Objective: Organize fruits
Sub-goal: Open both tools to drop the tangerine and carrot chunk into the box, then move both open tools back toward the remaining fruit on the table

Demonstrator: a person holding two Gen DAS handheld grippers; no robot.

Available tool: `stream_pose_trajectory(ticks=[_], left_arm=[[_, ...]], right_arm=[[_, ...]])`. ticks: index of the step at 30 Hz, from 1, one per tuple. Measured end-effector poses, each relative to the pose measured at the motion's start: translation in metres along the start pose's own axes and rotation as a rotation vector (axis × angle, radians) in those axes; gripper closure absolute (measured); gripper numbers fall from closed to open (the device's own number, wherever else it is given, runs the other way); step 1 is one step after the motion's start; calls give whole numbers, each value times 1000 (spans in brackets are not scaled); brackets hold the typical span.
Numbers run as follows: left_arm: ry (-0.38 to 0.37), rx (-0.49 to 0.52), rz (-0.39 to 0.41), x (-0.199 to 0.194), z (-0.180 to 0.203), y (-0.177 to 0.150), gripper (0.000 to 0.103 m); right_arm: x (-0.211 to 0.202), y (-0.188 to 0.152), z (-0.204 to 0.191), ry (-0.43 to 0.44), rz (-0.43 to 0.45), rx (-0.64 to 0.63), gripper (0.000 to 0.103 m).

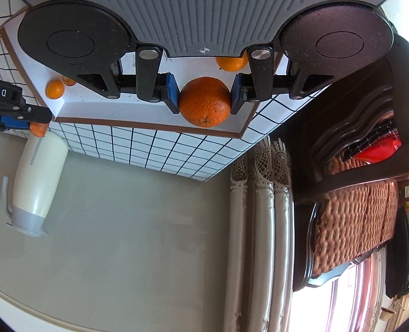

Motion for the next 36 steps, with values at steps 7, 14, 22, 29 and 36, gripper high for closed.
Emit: stream_pose_trajectory(ticks=[7,14,22,29,36], left_arm=[[25,-13,-43,21,1,-2,62],[42,-24,-52,31,2,0,62],[67,-20,55,13,6,-4,0],[45,-36,42,11,6,-2,0],[-25,-70,34,-9,11,1,0]], right_arm=[[19,-6,3,14,-42,9,83],[29,-1,8,29,-44,20,83],[15,3,20,-79,78,26,6],[17,-2,23,-65,68,44,6],[-6,-7,20,-56,59,42,6]])
Point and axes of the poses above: each gripper's, at about its wrist camera, not at the fingertips, and x roughly the way its jaws point, z to its right, y to its top, the point moved 2 cm from there along x, roughly the way its jaws point, and after that the axes turned 4 degrees about z, right-handed, at the moved point
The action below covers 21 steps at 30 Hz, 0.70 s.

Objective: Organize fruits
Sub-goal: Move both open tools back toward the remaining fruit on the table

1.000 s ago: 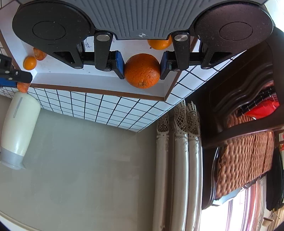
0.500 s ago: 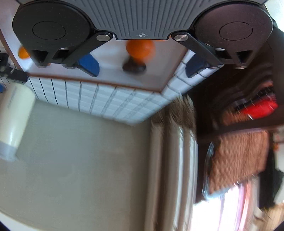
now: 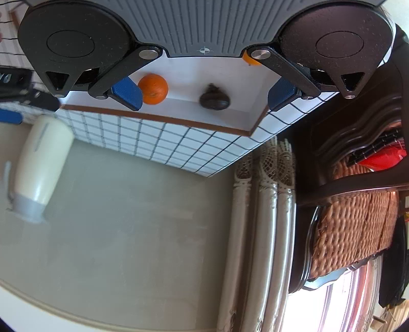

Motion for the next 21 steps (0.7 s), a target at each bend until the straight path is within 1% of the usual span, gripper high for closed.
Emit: stream_pose_trajectory(ticks=[3,5,7,9,11,15,17,19,21], left_arm=[[11,22,31,-14,9,3,0],[-7,37,43,-22,16,3,0],[-20,40,51,-29,24,1,0],[-37,44,49,-35,33,-3,0],[-47,34,62,-42,41,-9,0],[-66,58,88,-57,61,-17,0],[-88,65,92,-64,73,-18,0],[-128,53,96,-70,84,-17,0],[-152,68,104,-74,98,-18,0]], right_arm=[[-17,-3,1,18,-2,0,6],[-30,-5,1,29,3,5,6],[-45,-7,1,27,26,-10,6],[-57,-7,-1,-12,45,-53,6],[-69,-9,1,-50,56,-91,6],[-86,-13,21,-36,20,-61,8],[-95,-13,36,-57,16,-35,17],[-104,-15,53,-84,12,-7,19],[-112,-20,71,-118,3,25,18]])
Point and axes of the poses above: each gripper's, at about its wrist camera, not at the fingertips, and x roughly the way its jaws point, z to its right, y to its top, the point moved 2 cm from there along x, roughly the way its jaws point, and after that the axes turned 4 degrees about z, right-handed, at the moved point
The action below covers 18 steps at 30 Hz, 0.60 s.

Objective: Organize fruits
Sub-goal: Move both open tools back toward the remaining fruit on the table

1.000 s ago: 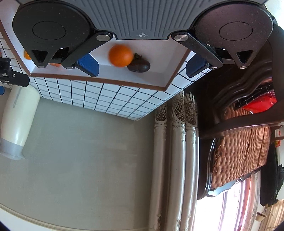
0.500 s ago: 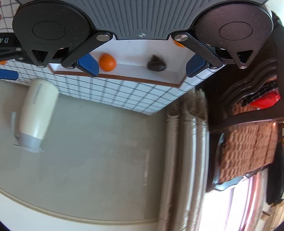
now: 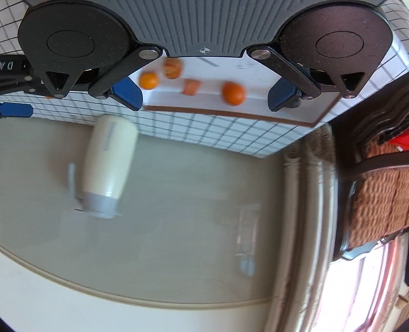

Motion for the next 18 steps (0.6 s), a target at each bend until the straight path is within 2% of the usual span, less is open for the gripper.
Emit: stream_pose_trajectory(ticks=[5,8,13,18], left_arm=[[-53,45,5,6,41,-5,0],[-111,63,-47,17,70,-8,0],[-148,129,-85,37,122,-13,0],[-175,131,-105,56,152,-20,0]], right_arm=[[-11,-16,40,-74,-24,51,18],[-12,-24,60,-116,-37,68,17],[-7,-30,95,-175,-59,96,17],[7,-36,124,-229,-88,128,14]])
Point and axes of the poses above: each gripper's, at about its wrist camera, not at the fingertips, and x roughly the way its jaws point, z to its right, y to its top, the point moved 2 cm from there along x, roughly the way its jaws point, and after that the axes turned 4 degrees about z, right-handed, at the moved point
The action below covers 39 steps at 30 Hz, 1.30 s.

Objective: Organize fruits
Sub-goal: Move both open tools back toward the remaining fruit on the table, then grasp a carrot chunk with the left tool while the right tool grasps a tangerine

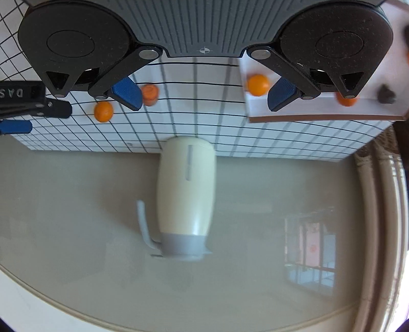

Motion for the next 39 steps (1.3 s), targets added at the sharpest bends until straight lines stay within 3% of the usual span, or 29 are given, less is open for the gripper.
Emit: stream_pose_trajectory(ticks=[3,6,9,13,21,24,35,39], left_arm=[[-13,27,-27,16,15,-2,1],[-12,48,-42,27,27,-2,16],[-18,38,-68,43,33,-3,18],[-41,39,-117,64,38,-8,35],[-65,32,-205,99,55,-21,38],[-74,11,-229,112,60,-22,45],[-64,18,-237,131,73,-25,46],[-45,42,-216,131,72,-26,69]], right_arm=[[15,-2,6,-3,-22,6,14],[27,-4,10,12,-39,19,23],[43,-2,11,14,-48,14,36],[62,1,14,24,-72,31,53],[94,-7,13,69,-132,15,56],[105,-10,14,82,-149,19,60],[132,-18,23,112,-181,56,66],[129,-18,23,119,-170,74,74]])
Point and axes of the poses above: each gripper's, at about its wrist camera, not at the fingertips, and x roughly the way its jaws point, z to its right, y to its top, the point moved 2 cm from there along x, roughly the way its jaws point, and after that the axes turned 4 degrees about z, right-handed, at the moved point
